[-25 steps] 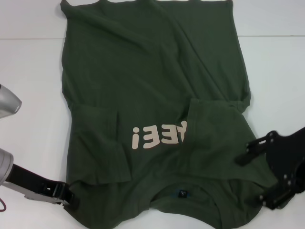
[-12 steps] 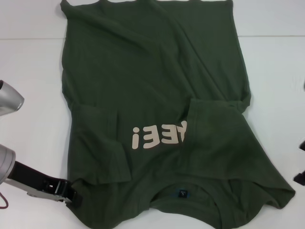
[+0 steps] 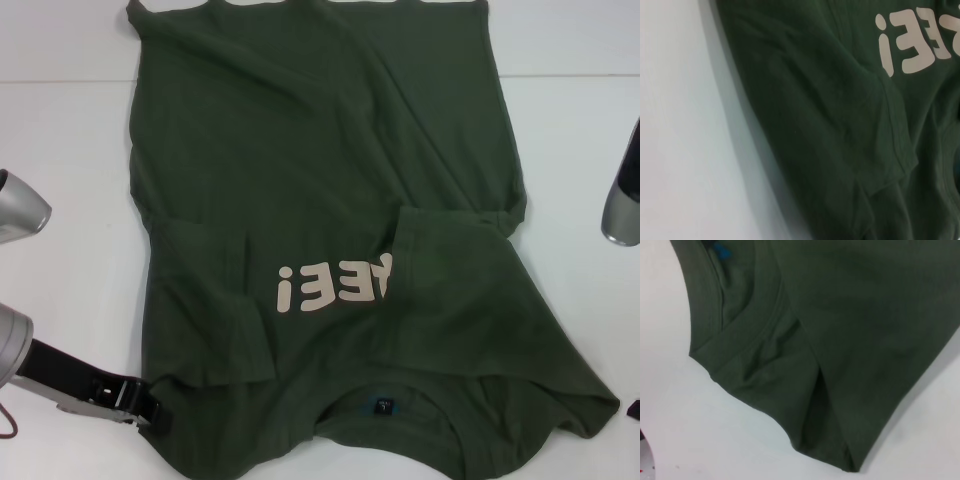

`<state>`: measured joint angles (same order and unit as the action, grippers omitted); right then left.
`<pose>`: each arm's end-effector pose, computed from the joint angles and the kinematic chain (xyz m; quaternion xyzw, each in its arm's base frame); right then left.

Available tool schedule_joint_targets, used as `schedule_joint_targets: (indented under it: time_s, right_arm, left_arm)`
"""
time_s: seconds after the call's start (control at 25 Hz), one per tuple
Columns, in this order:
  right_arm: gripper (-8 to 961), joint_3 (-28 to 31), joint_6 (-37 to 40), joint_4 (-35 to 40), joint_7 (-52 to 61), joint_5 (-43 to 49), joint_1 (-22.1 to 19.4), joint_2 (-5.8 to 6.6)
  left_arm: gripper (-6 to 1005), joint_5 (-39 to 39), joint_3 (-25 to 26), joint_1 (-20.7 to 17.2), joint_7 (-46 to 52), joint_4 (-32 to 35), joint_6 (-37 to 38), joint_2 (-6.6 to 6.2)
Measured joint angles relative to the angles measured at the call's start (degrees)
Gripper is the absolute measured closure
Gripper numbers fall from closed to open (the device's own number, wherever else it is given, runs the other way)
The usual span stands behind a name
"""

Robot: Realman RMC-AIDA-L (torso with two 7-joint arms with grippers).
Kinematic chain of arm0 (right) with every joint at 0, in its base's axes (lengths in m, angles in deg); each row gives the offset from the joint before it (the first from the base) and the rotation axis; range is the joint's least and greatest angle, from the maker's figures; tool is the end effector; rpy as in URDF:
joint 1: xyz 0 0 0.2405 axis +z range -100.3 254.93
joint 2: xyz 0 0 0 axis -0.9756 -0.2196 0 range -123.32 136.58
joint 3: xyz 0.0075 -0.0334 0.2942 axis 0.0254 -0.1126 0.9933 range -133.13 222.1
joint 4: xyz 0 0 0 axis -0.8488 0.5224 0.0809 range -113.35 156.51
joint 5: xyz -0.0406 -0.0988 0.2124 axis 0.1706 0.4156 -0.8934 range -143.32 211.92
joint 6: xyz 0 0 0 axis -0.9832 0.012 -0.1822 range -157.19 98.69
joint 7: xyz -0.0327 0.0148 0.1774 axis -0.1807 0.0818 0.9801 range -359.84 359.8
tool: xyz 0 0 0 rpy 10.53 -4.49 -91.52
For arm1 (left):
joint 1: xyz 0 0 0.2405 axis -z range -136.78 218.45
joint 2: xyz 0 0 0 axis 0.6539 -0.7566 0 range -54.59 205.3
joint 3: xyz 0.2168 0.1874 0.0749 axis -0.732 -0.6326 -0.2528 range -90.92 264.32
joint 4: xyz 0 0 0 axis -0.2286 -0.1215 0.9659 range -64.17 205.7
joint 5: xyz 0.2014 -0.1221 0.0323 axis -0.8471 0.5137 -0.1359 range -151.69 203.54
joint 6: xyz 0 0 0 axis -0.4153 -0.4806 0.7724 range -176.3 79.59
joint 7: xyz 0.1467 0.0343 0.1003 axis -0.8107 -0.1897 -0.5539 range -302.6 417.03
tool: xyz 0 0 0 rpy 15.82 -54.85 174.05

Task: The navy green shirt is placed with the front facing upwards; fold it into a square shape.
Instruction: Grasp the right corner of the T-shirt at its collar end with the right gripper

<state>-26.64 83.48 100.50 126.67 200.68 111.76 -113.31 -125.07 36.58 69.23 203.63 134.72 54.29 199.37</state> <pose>0.2723 0.3554 0.0023 -0.8898 0.2749 -0.3588 0.0625 -0.3167 0.3297 -0.0474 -0.7864 -0.6095 0.0921 0.0405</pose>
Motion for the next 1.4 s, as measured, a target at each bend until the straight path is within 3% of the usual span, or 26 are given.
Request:
schedule_joint_targets:
  time_s: [0.36, 1.4]
  right_arm:
    - [38, 0.1, -3.1, -5.8, 1.5, -2.9, -0.1, -0.05]
    - [39, -0.2, -7.4, -12.2, 1.9, -3.6, -0.3, -0.03]
  left_arm:
    - [945, 0.1, -0.1, 0.0, -0.1, 0.0, -0.2, 0.0]
    - [944, 0.1, -0.1, 0.1, -0.2, -0.2, -0.2, 0.02]
